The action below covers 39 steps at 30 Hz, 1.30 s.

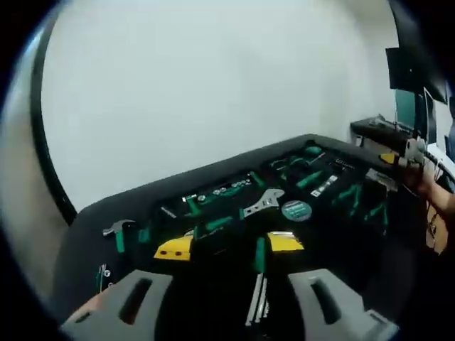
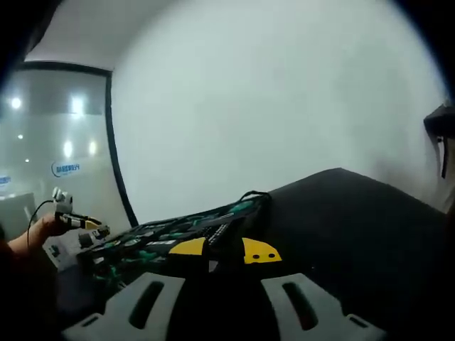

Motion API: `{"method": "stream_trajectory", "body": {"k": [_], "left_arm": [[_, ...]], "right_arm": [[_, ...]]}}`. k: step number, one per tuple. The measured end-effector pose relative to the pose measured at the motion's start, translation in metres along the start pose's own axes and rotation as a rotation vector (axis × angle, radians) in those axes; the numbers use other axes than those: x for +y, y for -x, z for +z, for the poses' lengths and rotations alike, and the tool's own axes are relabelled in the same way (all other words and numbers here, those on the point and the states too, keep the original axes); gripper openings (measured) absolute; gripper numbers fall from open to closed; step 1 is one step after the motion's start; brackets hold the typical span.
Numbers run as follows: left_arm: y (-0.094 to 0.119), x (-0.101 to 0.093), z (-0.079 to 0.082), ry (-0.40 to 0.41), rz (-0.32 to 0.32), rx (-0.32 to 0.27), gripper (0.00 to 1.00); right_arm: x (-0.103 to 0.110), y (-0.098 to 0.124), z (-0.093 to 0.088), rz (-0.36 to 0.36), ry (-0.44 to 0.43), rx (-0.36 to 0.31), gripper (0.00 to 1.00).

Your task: Pick up the tools and put them into their designated positions in the toolbox.

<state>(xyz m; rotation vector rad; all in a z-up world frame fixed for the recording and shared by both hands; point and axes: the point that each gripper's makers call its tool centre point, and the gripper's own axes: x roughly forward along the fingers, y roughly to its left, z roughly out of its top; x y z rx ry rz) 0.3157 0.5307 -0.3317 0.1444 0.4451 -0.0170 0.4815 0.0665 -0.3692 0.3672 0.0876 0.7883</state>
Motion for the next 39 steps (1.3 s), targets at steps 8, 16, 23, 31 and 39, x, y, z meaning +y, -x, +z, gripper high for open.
{"method": "stream_trajectory", "body": {"k": [8,16,23,31,39], "left_arm": [[-0.010,-0.030,-0.007,-0.070,-0.044,0.041,0.41],[-0.033,-0.057,-0.029,-0.132,-0.075,0.171,0.43],[-0.047,-0.059,-0.041,-0.216,-0.171,0.299,0.30],[-0.068,-0.059,-0.040,-0.330,-0.357,0.291,0.21],[-0.063,-0.063,-0.040,-0.430,-0.483,0.285,0.15]], "right_arm": [[-0.002,-0.002,-0.002,0.009,0.004,0.008,0.15],[-0.002,0.000,-0.001,0.005,-0.007,-0.003,0.15],[0.003,0.000,-0.003,0.014,0.003,0.007,0.15],[0.003,0.001,-0.002,0.010,-0.005,-0.001,0.15],[0.003,0.000,-0.003,0.010,-0.005,0.004,0.15]]}}
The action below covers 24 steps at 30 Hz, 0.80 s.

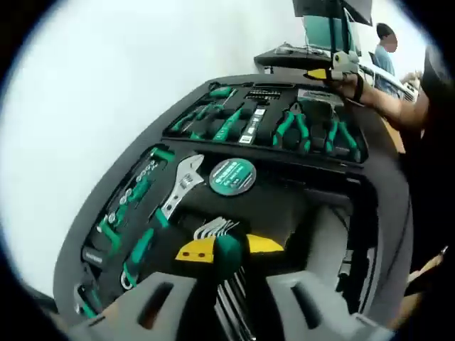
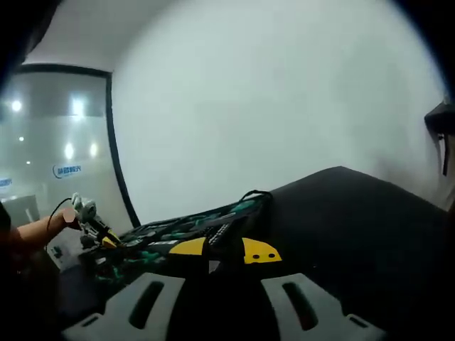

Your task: Pick up the tools and put them into their designated positions in the toolbox.

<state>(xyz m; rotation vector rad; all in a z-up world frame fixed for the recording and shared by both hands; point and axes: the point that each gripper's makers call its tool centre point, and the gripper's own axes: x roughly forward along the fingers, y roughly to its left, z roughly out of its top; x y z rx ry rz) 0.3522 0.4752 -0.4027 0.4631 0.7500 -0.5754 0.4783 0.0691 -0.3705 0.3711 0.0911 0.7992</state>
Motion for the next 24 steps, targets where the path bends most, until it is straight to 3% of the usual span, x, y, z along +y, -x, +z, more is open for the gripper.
{"method": "stream_trajectory", "body": {"k": [3,4,5,8,9,13,15,16,20,22,24], "left_arm": [[0.018,0.009,-0.015,0.082,0.053,0.089,0.18],[0.027,0.018,-0.021,0.160,0.123,0.101,0.20],[0.031,0.019,-0.024,0.226,0.143,0.110,0.25],[0.029,0.020,-0.038,0.316,0.189,0.168,0.36],[0.026,0.023,-0.030,0.340,0.204,0.119,0.36],[0.014,0.018,-0.023,0.443,0.144,0.130,0.35],[0.012,0.012,-0.020,0.450,0.086,0.144,0.30],[0.011,0.017,-0.018,0.445,0.105,0.152,0.30],[0.003,0.015,-0.009,0.415,0.076,0.182,0.33],[-0.005,0.015,-0.012,0.463,0.074,0.227,0.32],[-0.004,0.013,-0.012,0.447,0.034,0.275,0.31]], "right_arm": [[0.000,0.000,0.000,-0.001,0.000,0.001,0.15],[0.000,0.000,0.000,-0.001,0.000,0.001,0.15],[0.000,0.000,0.000,-0.001,0.000,0.001,0.15],[0.001,-0.001,0.000,0.003,0.003,0.003,0.15],[0.001,-0.001,-0.001,0.005,0.005,0.004,0.15],[0.002,-0.002,-0.002,0.010,0.012,0.013,0.15],[0.001,-0.002,-0.002,0.006,0.006,0.010,0.15],[0.000,-0.001,-0.002,0.003,0.003,0.008,0.15],[0.000,-0.002,-0.001,0.001,0.000,0.007,0.15],[0.001,-0.002,-0.001,0.004,0.004,0.009,0.15],[0.000,-0.002,-0.001,0.003,0.004,0.009,0.15]]}}
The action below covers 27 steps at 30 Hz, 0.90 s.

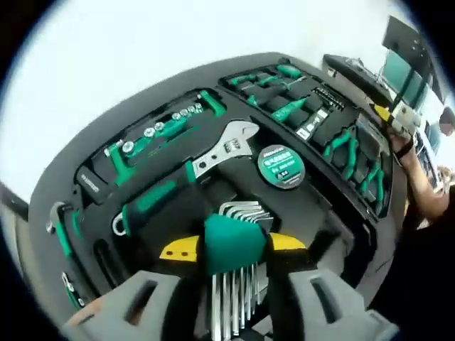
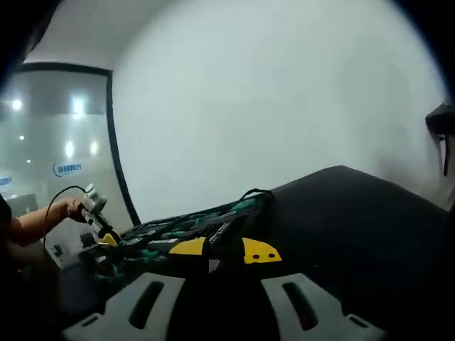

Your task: Pick up the tools and put them into their designated positions in the toolbox.

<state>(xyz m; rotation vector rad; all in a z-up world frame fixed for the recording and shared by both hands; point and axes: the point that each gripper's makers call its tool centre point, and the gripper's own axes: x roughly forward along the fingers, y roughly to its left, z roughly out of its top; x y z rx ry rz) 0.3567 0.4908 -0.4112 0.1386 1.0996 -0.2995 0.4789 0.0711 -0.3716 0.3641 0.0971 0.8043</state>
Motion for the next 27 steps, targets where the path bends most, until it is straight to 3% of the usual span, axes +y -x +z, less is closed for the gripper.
{"method": "stream_trajectory", "body": {"k": [2,4,6,11,12,13,14,15,17,20,22,23,25,27], "left_arm": [[-0.001,-0.002,-0.001,-0.045,-0.029,0.047,0.30],[-0.002,-0.003,0.002,-0.147,-0.069,0.045,0.30],[-0.002,-0.003,0.002,-0.186,-0.107,0.049,0.30],[0.004,-0.010,0.005,-0.380,-0.182,0.052,0.29],[0.004,-0.012,0.005,-0.450,-0.179,0.050,0.29],[0.005,-0.013,0.003,-0.460,-0.169,0.060,0.29],[0.006,-0.016,0.002,-0.503,-0.187,0.070,0.29],[0.007,-0.023,0.002,-0.625,-0.220,0.043,0.29],[0.006,-0.017,0.001,-0.621,-0.241,0.044,0.29],[0.004,-0.016,0.006,-0.708,-0.301,-0.008,0.29],[0.003,-0.015,0.006,-0.765,-0.323,0.003,0.23],[0.003,-0.012,0.010,-0.794,-0.289,-0.019,0.22],[0.003,-0.015,0.007,-0.820,-0.301,0.009,0.21],[0.002,-0.010,0.010,-0.757,-0.231,0.048,0.23]], "right_arm": [[0.000,0.000,0.000,-0.002,-0.005,-0.003,0.15],[-0.001,0.000,0.001,-0.001,-0.007,-0.004,0.15],[-0.001,0.000,0.001,-0.001,-0.006,-0.005,0.15],[-0.002,0.000,0.001,-0.003,-0.009,-0.006,0.15],[-0.002,0.000,0.001,-0.003,-0.009,-0.005,0.15],[-0.002,0.000,0.001,-0.003,-0.008,-0.005,0.15],[-0.002,0.000,0.001,-0.004,-0.009,-0.005,0.15],[-0.002,0.000,0.001,-0.004,-0.010,-0.006,0.15],[-0.002,0.000,0.001,-0.005,-0.010,-0.007,0.15],[-0.002,0.000,0.001,-0.004,-0.008,-0.004,0.15],[-0.003,0.000,0.001,-0.005,-0.009,-0.003,0.15],[-0.003,0.000,0.000,-0.005,-0.010,-0.002,0.15],[-0.003,0.000,0.000,-0.006,-0.010,-0.002,0.15],[-0.003,-0.001,0.000,-0.005,-0.010,0.000,0.15]]}}
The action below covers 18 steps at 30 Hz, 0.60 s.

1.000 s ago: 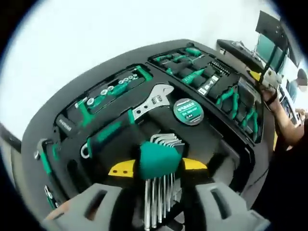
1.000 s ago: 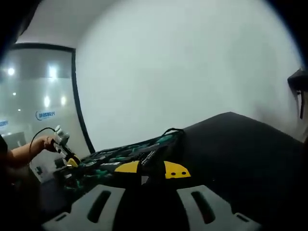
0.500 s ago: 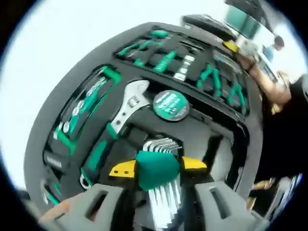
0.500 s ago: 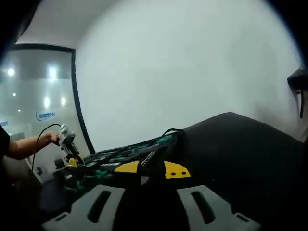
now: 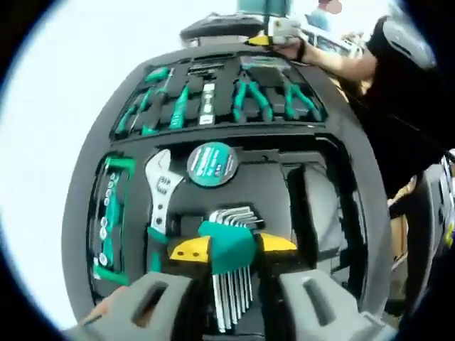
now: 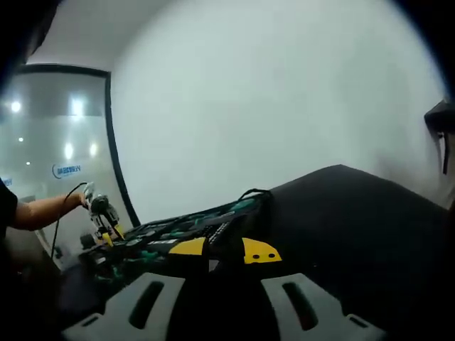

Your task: Pick up the tools and put them into their designated positions in the toolbox.

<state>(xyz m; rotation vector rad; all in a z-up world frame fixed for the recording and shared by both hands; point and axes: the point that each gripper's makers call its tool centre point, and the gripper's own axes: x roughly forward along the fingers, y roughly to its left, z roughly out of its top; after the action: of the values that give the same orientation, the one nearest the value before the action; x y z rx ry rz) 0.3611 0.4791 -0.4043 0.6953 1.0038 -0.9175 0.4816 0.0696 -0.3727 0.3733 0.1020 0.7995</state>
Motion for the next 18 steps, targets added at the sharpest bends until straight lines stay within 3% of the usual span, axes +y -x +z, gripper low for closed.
{"method": "stream_trajectory", "body": {"k": [2,3,5,6,7,8,10,13,15,16,18], "left_arm": [[0.003,0.005,-0.004,0.029,0.051,0.055,0.27],[0.008,0.007,-0.008,-0.002,0.070,0.087,0.29],[0.019,0.009,-0.007,0.071,0.129,0.086,0.26],[0.028,0.018,-0.004,0.072,0.204,0.056,0.18],[0.035,0.021,0.000,0.074,0.231,0.016,0.15],[0.038,0.018,0.003,0.122,0.228,-0.023,0.14],[0.036,0.002,0.003,0.204,0.165,-0.037,0.15],[0.025,0.004,-0.019,0.135,0.174,0.109,0.14],[0.016,0.004,-0.023,0.116,0.159,0.148,0.13],[0.010,-0.003,-0.019,0.133,0.110,0.142,0.10],[0.011,0.000,-0.013,0.139,0.116,0.147,0.07]], "right_arm": [[0.000,0.000,0.000,0.001,0.000,0.001,0.15],[0.000,0.000,0.000,0.001,-0.001,0.000,0.15],[0.000,0.001,0.000,-0.001,-0.003,-0.001,0.15],[0.000,0.001,0.000,-0.001,-0.004,-0.002,0.15],[0.000,0.000,0.000,-0.001,-0.005,-0.001,0.15],[0.000,0.000,0.000,0.001,-0.004,0.000,0.15],[0.001,0.000,-0.001,0.004,-0.001,0.004,0.15],[0.002,-0.001,-0.002,0.008,0.003,0.008,0.15],[0.002,-0.001,-0.001,0.007,0.003,0.008,0.15],[0.002,0.000,-0.001,0.005,0.001,0.006,0.15],[0.000,0.000,0.000,0.001,-0.005,0.002,0.15]]}}
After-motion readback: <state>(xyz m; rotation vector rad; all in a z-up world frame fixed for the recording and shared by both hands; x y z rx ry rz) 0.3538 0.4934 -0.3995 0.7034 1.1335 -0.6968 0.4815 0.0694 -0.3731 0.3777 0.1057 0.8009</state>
